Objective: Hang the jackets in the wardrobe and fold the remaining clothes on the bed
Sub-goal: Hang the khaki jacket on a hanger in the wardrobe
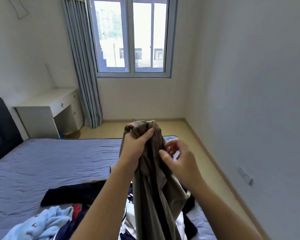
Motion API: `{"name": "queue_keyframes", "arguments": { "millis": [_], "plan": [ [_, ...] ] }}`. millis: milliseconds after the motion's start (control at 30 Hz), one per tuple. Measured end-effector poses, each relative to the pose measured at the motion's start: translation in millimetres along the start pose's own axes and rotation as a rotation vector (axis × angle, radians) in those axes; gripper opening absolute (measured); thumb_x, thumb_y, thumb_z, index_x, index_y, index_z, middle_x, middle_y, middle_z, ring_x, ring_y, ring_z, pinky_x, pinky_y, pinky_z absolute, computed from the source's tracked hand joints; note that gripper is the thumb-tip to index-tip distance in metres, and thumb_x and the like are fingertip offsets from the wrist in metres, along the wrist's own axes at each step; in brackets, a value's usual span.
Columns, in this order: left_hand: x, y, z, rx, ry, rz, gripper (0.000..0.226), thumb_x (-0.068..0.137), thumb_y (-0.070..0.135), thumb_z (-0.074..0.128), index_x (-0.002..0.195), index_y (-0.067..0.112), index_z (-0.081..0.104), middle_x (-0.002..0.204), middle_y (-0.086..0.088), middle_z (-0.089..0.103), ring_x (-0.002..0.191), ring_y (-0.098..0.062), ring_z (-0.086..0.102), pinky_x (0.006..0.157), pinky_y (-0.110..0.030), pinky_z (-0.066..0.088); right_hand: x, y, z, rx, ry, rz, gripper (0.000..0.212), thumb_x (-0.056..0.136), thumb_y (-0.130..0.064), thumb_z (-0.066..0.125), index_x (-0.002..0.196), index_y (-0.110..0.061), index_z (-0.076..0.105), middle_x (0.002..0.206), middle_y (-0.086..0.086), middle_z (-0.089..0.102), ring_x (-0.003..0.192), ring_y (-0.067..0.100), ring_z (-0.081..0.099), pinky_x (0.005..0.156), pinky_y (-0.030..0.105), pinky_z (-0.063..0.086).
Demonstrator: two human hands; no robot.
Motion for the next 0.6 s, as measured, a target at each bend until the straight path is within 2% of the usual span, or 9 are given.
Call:
{"name": "queue_keyframes", "arguments": {
  "millis": [100,167,200,300,367,433,500,533,600],
  "plan": [
    [-1,-3,6,-0.019,0.049,0.020,0.009,0.083,0.011,0.071,0.080,0.020,0.073,0.080,0.003,0.075,0.081,-0.012,0.071,0.070,-0.023,0.055,-15,11,18,-0.207,-0.192,0.070,0.025,0.073,-0.049,0.063,0.086,-0.030,0.054,0.087,-0.013,0.055,0.080,0.005,0.054,0.070,0.021,0.047],
    [-1,-5,5,0.011,0.077,0.014,0.005,0.084,0.016,0.071,0.085,0.021,0.071,0.082,0.006,0.075,0.084,-0.011,0.070,0.074,-0.023,0.055,-11,19,23,-0.273,-0.287,0.197,0.017,0.083,-0.036,0.060,0.084,-0.019,0.058,0.086,0.000,0.062,0.080,0.020,0.058,0.075,0.042,0.050],
    [-1,-5,2,0.048,0.077,0.020,0.004,0.086,0.018,0.070,0.087,0.022,0.070,0.084,0.006,0.074,0.087,-0.011,0.070,0.079,-0.025,0.054,-9,22,21,-0.247,-0.283,0.246,0.016,0.089,-0.028,0.057,0.084,-0.013,0.061,0.085,0.007,0.065,0.081,0.026,0.060,0.076,0.044,0.050],
    [-1,4,-23,0.280,-0.037,0.076,0.015,0.093,0.018,0.060,0.095,0.030,0.068,0.096,0.010,0.070,0.098,-0.008,0.065,0.088,-0.022,0.047,5,21,4,0.094,-0.126,0.404,0.022,0.096,-0.018,0.053,0.084,-0.006,0.067,0.075,0.006,0.070,0.068,0.019,0.063,0.068,0.033,0.051],
    [0,14,-51,0.622,-0.159,0.095,0.023,0.096,0.018,0.054,0.103,0.037,0.064,0.104,0.011,0.065,0.108,-0.013,0.059,0.092,-0.019,0.043,19,16,-14,0.378,-0.014,0.516,0.024,0.098,-0.015,0.051,0.080,-0.006,0.065,0.061,0.003,0.066,0.052,0.011,0.060,0.053,0.023,0.048],
    [-3,21,-78,0.973,-0.198,0.041,0.024,0.098,0.027,0.050,0.107,0.044,0.063,0.110,0.013,0.060,0.109,-0.011,0.053,0.095,-0.027,0.040,33,8,-31,0.534,0.021,0.580,0.024,0.099,-0.012,0.048,0.079,-0.006,0.061,0.054,0.003,0.060,0.042,0.009,0.055,0.043,0.018,0.045],
    [-9,24,-90,1.160,-0.136,-0.056,0.018,0.098,0.035,0.046,0.110,0.042,0.057,0.114,0.010,0.055,0.111,-0.015,0.050,0.097,-0.033,0.039,43,-1,-41,0.616,-0.011,0.592,0.024,0.099,-0.010,0.047,0.078,-0.008,0.058,0.049,-0.001,0.058,0.040,0.007,0.054,0.041,0.017,0.045],
    [-11,25,-90,1.253,-0.076,-0.106,0.019,0.098,0.040,0.042,0.112,0.032,0.053,0.112,0.004,0.051,0.113,-0.021,0.050,0.095,-0.038,0.039,47,-6,-44,0.645,-0.028,0.592,0.024,0.099,-0.010,0.047,0.078,-0.008,0.058,0.049,-0.002,0.058,0.041,0.007,0.055,0.042,0.018,0.046],
    [-15,31,-86,1.458,0.032,-0.205,0.029,0.098,0.048,0.035,0.105,0.020,0.039,0.103,-0.002,0.042,0.110,-0.031,0.051,0.085,-0.042,0.039,51,-17,-47,0.691,-0.055,0.598,0.022,0.098,-0.010,0.048,0.080,-0.007,0.059,0.051,-0.001,0.059,0.044,0.009,0.057,0.044,0.020,0.049]
  ]
}}
Point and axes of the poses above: each hand's wrist, its own x-axis towards the middle knuckle, its own z-axis out of the palm, y = z × x, the point moved 1 cm from there along x, towards the middle knuckle
